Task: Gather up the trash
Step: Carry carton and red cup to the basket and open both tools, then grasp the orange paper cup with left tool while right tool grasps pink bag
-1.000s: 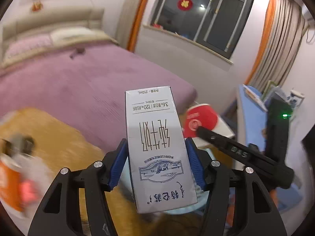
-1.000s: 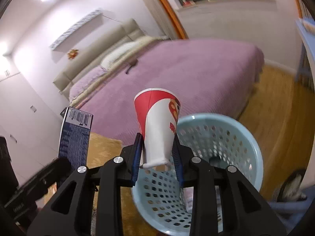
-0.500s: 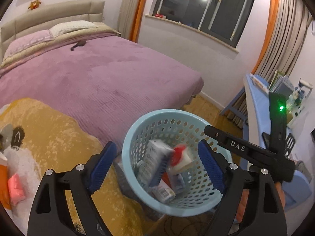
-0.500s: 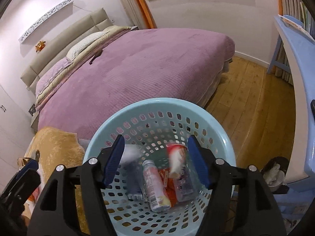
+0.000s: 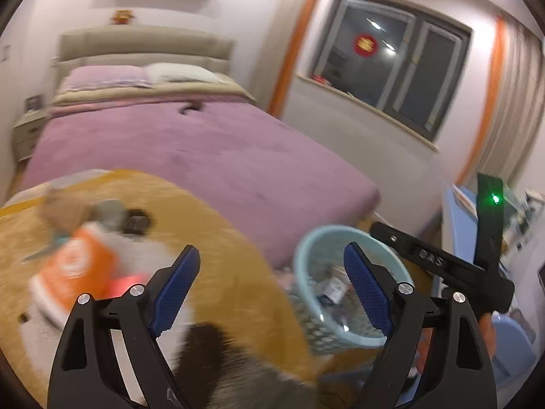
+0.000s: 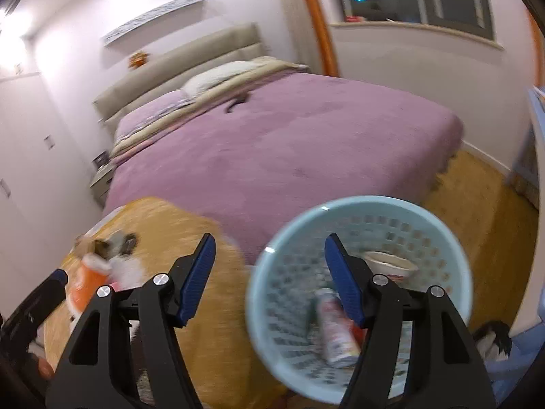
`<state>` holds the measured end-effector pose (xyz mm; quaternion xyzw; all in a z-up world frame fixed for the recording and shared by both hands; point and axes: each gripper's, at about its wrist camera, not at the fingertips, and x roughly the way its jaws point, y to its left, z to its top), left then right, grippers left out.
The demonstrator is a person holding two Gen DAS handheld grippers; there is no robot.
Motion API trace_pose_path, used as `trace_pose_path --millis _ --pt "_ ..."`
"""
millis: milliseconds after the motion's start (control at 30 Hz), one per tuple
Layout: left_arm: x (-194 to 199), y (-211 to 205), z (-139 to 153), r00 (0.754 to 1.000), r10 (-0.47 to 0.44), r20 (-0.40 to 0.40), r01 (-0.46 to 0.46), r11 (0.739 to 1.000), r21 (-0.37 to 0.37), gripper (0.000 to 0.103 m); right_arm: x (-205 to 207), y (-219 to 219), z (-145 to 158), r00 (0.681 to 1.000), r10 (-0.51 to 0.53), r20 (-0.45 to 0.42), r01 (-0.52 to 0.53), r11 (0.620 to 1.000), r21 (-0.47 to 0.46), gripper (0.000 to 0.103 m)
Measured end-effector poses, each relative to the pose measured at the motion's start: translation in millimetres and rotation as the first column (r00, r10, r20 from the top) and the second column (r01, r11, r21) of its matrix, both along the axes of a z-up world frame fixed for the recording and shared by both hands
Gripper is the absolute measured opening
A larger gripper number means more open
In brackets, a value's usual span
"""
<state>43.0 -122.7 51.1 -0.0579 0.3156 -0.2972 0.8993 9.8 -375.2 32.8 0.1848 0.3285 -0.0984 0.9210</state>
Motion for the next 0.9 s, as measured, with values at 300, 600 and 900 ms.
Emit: trace_pose_path --millis 300,600,900 --pt "-8.5 131.6 2.6 0.956 0.293 0.032 -0.293 0.956 -0.006 0.084 23.2 105.9 3.8 0.981 0.191 0.04 -0.188 0.98 -0.067 0.063" --pt "-9.3 193.2 -22.3 0.912 0.411 -0.015 -0.41 0.912 0.02 0.082 40.2 187.0 -27.0 0.947 0.317 0.046 -0.311 0.945 -0.101 0.063" --pt "26.9 179.7 -60.1 0.927 0.307 -0.217 -0.314 0.95 0.002 0.059 58.3 218.3 -62.7 0.92 0.391 -0.031 -0.392 0.913 -0.11 0.058"
